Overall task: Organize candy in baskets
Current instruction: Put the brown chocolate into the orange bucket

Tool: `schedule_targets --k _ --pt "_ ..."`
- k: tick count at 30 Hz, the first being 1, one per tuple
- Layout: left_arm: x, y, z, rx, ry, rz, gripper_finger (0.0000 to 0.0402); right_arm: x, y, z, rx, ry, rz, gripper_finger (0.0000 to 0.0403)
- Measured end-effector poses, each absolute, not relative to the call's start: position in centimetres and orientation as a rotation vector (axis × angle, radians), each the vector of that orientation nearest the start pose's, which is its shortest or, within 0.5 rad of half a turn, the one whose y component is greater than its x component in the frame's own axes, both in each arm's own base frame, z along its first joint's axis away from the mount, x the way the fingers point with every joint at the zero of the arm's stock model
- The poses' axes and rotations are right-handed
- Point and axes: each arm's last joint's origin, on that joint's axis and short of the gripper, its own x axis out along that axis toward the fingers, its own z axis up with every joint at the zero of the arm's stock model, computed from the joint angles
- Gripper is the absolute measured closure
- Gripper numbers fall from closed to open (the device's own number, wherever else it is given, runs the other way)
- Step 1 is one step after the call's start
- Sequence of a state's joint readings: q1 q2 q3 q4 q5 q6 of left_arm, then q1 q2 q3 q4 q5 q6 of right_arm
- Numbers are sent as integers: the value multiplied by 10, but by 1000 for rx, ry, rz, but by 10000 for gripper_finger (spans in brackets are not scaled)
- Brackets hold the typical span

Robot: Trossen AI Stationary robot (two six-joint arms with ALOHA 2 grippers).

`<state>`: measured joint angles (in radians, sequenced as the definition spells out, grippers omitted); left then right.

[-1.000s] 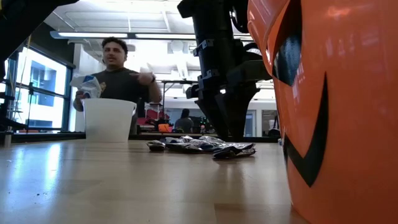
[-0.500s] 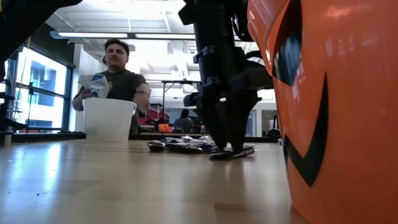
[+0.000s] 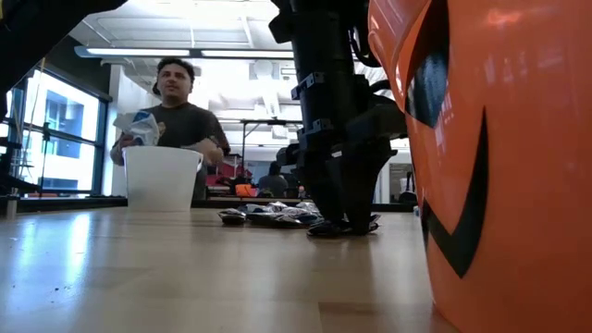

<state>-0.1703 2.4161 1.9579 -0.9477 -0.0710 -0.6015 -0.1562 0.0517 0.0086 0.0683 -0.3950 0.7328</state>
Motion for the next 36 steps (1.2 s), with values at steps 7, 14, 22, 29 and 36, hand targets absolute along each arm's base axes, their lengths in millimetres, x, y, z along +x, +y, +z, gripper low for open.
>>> schedule_targets --k 7,14,22,29,36 --pt "470 -79 128 -363 1402 337 279 99 -4 169 722 65 236 265" --pt "469 -80 134 -387 1396 336 339 99 -4 169 722 64 237 265" --pt "465 -81 145 -404 1395 337 349 99 -4 169 722 64 236 265" --pt "463 -80 166 -407 1350 331 350 99 -4 169 722 65 237 265" --pt "458 -81 188 -428 1306 325 350 99 -4 169 722 64 237 265"
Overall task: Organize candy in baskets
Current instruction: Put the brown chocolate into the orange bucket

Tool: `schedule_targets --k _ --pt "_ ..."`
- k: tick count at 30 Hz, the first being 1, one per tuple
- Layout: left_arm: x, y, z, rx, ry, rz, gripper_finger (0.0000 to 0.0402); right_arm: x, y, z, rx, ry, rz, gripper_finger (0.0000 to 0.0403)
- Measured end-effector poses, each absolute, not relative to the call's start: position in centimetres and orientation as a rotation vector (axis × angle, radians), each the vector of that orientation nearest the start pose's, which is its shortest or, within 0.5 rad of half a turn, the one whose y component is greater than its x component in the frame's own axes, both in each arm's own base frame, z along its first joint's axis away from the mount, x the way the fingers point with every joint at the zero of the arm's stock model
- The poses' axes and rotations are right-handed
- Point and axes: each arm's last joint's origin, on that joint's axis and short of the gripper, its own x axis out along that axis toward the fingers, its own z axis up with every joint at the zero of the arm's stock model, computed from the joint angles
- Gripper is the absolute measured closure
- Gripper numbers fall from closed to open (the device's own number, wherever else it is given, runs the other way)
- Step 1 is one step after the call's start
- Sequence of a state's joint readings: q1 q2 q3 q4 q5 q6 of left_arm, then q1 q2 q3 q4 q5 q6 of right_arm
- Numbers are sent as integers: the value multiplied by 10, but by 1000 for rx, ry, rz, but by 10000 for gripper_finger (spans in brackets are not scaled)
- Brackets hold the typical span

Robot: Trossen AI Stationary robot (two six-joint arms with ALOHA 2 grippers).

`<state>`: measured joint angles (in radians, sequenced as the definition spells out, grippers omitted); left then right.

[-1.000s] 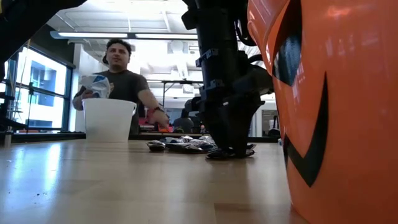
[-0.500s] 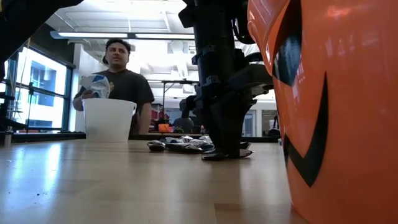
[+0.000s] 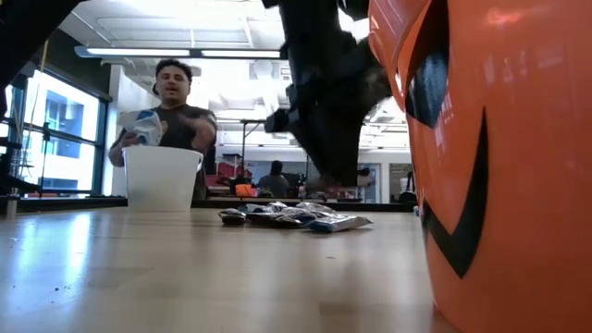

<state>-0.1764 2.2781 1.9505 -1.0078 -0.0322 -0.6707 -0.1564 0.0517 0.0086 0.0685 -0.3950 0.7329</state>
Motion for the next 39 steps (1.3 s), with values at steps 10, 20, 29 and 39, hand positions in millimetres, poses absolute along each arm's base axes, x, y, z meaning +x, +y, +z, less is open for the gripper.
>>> schedule_targets --k 10,20,29,39 --pt "442 -111 238 -504 1193 258 350 99 -4 169 722 64 236 265" --pt "436 -162 266 -633 1014 128 350 99 -4 169 722 65 236 265" --pt "439 -194 278 -701 887 -31 350 99 -4 169 722 65 237 265" --pt "436 -218 283 -746 813 -110 350 99 -4 169 722 64 236 265"
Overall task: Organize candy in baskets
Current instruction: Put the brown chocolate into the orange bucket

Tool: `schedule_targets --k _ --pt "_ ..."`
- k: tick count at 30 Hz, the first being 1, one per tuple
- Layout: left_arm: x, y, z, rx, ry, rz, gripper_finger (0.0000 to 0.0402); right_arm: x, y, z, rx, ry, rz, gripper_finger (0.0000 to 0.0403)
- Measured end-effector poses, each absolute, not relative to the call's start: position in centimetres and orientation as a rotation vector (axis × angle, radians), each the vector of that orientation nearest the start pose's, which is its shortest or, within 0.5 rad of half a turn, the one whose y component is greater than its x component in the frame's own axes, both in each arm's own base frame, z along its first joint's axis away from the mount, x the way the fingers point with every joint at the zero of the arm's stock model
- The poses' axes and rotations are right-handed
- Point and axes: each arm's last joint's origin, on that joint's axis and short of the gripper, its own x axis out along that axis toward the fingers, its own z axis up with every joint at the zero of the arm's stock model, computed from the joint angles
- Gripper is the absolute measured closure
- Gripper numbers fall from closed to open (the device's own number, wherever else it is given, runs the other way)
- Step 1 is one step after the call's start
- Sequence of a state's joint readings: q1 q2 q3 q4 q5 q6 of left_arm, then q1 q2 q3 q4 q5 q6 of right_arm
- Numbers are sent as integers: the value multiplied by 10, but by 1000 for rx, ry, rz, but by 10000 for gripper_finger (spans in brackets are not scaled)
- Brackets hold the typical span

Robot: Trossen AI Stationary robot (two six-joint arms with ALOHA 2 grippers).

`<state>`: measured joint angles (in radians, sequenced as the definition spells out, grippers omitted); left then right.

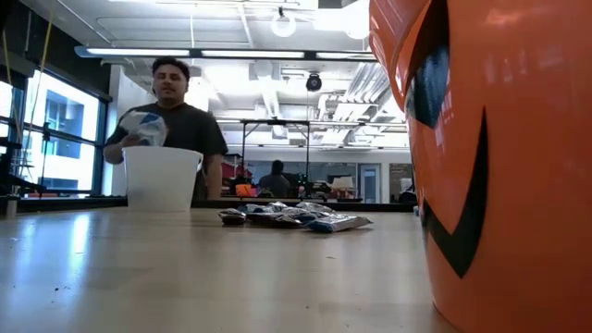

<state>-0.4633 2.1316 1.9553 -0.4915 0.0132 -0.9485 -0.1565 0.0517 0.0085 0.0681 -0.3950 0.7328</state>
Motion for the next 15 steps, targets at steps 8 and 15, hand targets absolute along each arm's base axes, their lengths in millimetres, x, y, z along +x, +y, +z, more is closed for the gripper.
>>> schedule_targets --k 8,15 --pt "435 -232 286 -751 762 -166 350 99 -4 169 722 64 237 265" --pt "434 -244 283 -762 750 -198 350 99 -4 169 722 64 236 265"
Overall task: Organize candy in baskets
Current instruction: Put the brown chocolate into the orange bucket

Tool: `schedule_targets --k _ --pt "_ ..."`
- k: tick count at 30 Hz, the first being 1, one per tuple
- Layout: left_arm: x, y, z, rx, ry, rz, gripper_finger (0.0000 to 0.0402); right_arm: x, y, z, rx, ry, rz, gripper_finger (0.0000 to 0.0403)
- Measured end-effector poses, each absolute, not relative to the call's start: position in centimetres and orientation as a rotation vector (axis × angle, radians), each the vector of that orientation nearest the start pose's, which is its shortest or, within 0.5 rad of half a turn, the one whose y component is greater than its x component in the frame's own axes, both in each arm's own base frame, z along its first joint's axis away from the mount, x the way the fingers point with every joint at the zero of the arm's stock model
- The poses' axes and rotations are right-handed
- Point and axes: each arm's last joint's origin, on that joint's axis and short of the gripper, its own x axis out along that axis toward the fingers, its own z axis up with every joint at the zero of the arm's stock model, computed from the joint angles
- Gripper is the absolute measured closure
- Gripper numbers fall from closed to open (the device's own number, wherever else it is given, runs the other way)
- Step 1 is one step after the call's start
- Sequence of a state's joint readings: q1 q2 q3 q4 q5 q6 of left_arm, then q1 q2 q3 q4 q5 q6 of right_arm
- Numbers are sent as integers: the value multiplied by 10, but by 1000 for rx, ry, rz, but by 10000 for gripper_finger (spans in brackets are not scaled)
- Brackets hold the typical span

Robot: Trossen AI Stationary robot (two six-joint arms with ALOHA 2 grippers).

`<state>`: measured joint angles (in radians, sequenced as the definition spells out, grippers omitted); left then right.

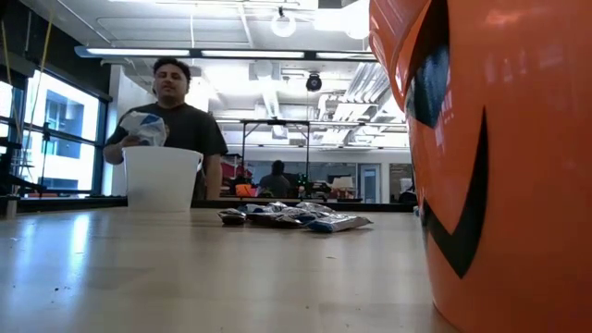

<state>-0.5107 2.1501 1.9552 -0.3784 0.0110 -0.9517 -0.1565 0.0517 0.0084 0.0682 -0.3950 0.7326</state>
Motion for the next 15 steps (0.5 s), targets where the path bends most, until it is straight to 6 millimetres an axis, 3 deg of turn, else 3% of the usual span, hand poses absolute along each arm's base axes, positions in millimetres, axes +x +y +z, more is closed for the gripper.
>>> schedule_targets --k 6,15 --pt "434 -249 277 -744 760 -209 350 99 -4 169 722 64 236 265" --pt "441 -228 271 -564 758 -153 346 99 -4 169 722 65 237 265"
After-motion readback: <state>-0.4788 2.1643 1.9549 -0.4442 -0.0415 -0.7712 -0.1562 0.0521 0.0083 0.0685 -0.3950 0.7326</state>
